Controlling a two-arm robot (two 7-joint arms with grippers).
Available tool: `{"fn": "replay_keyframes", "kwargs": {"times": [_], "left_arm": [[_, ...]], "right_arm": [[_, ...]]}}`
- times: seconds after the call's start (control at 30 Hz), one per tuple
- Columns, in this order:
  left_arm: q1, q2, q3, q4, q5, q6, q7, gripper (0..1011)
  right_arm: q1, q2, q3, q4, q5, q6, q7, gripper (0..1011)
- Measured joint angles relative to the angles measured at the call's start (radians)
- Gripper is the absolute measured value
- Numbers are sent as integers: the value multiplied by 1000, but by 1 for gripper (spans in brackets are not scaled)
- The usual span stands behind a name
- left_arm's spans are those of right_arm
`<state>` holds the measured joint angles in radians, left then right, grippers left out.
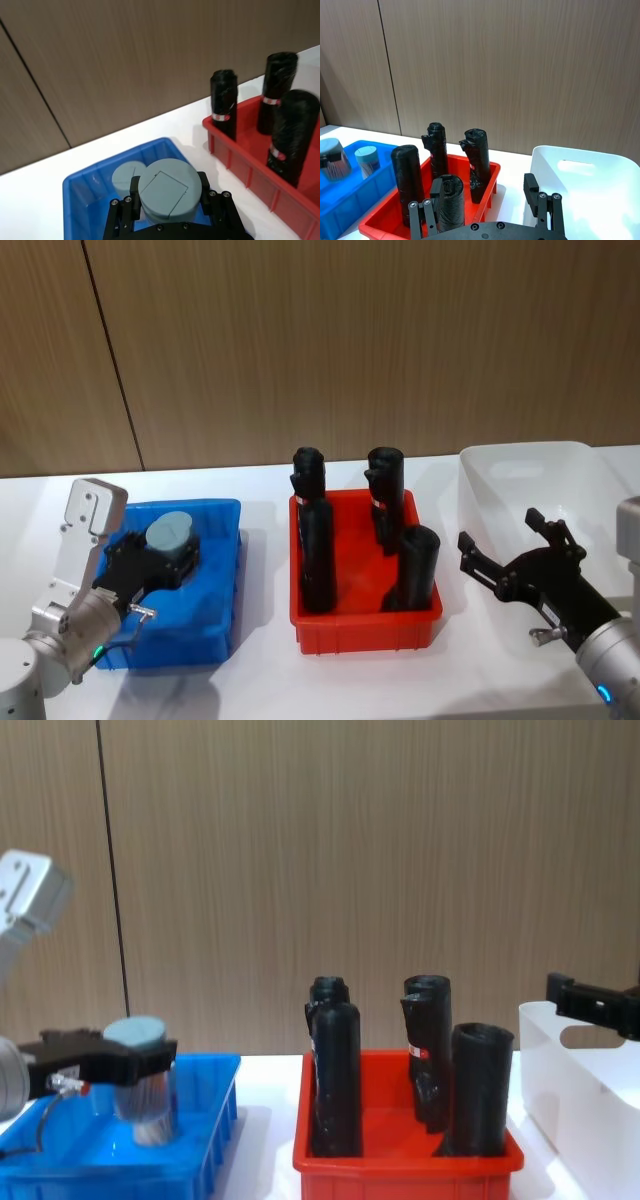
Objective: Pick the cotton swabs from the blue box and place them into the white box.
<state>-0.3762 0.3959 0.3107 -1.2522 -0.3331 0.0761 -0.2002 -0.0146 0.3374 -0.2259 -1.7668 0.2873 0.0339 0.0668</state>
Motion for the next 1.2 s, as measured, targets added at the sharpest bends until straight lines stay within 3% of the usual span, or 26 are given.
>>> {"fn": "replay_keyframes", "kwargs": {"times": [0.3,0.57,1.2], "left_arm": [[26,28,-9,-98,13,-21,-67,661],[37,47,-14,-158,6,-39,-165,661],[23,55,-9,-194,-82,-53,-437,661]], "right_arm": [[0,0,0,0,0,0,0,1002],[0,0,0,0,0,0,0,1002],[0,0,0,0,0,0,0,1002]]}}
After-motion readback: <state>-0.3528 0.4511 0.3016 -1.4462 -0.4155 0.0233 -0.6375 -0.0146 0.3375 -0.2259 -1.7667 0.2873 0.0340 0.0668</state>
